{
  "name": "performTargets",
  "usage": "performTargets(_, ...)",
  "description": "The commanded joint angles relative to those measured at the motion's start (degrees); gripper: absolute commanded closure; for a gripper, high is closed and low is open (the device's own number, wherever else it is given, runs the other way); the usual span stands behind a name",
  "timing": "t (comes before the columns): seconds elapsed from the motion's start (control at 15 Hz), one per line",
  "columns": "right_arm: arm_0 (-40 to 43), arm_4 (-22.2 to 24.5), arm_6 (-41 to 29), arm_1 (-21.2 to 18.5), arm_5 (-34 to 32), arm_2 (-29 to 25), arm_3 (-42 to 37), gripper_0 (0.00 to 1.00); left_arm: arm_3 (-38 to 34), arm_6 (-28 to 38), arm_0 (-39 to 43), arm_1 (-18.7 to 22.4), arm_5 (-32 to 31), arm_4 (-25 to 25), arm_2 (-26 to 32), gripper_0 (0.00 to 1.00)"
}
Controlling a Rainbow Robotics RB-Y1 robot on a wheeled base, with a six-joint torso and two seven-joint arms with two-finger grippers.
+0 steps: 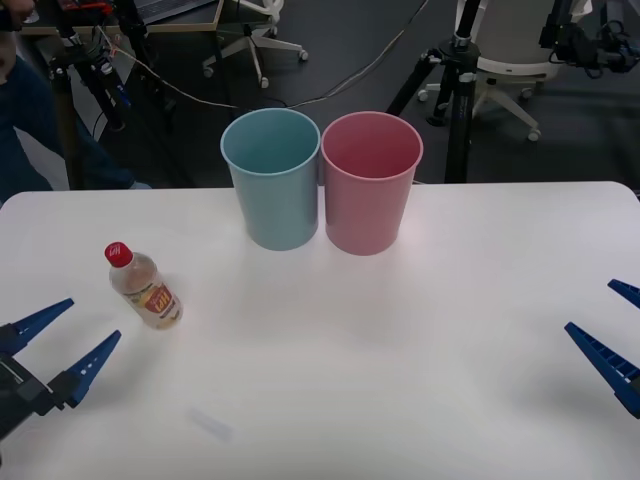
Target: Grasp the object on the table and drop it into the matching bin: aluminum can to the light blue bin, PET bottle to the pink bin.
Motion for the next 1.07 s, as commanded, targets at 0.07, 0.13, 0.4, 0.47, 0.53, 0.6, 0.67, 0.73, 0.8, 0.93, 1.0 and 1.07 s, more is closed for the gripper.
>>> performTargets(0.07,0.00,0.00,0.00,0.00,0.00,0.00,0.00,0.00,4.64,-1.18,-3.82,-0.67,0.00,-0.06,-2.57,0.00)
performTargets(0.13,0.00,0.00,0.00,0.00,0.00,0.00,0.00,0.00,5.35,-1.71,-5.05,-0.75,0.18,-0.68,-3.09,0.00)
performTargets(0.4,0.00,0.00,0.00,0.00,0.00,0.00,0.00,0.00,5.35,-2.23,-6.46,-1.02,3.78,-1.38,-5.20,0.00)
performTargets(0.47,0.00,0.00,0.00,0.00,0.00,0.00,0.00,0.00,5.35,-2.14,-7.25,-1.02,4.66,-2.26,-5.20,0.00)
performTargets(0.53,0.00,0.00,0.00,0.00,0.00,0.00,0.00,0.00,5.43,-2.06,-7.78,-1.02,5.28,-2.88,-5.12,0.00)
performTargets(0.6,0.00,0.00,0.00,0.00,0.00,0.00,0.00,0.00,5.52,-2.06,-8.22,-1.02,5.81,-2.88,-5.12,0.00)
performTargets(0.67,0.00,0.00,0.00,0.00,0.00,0.00,0.00,0.00,5.52,-1.71,-8.92,-1.02,6.68,-2.88,-5.73,0.00)
performTargets(0.73,0.00,0.00,0.00,0.00,0.00,0.00,0.00,0.00,5.43,-1.71,-9.36,-1.02,7.83,-2.88,-6.26,0.00)
performTargets(0.8,0.00,0.00,0.00,0.00,0.00,0.00,0.00,0.00,5.52,-1.62,-10.06,-1.02,9.23,-2.88,-7.22,0.00)
performTargets(0.93,0.00,0.00,0.00,0.00,0.00,0.00,0.00,0.00,5.52,-1.27,-11.12,-1.02,11.34,-2.88,-8.37,0.00)
performTargets(1.0,0.00,0.00,0.00,0.00,0.00,0.00,0.00,0.00,5.52,-1.00,-11.82,-1.02,13.10,-2.88,-9.51,0.00)
performTargets(1.07,0.00,0.00,0.00,0.00,0.00,0.00,0.00,0.00,5.52,-0.74,-12.26,-1.02,14.33,-2.79,-10.30,0.00)
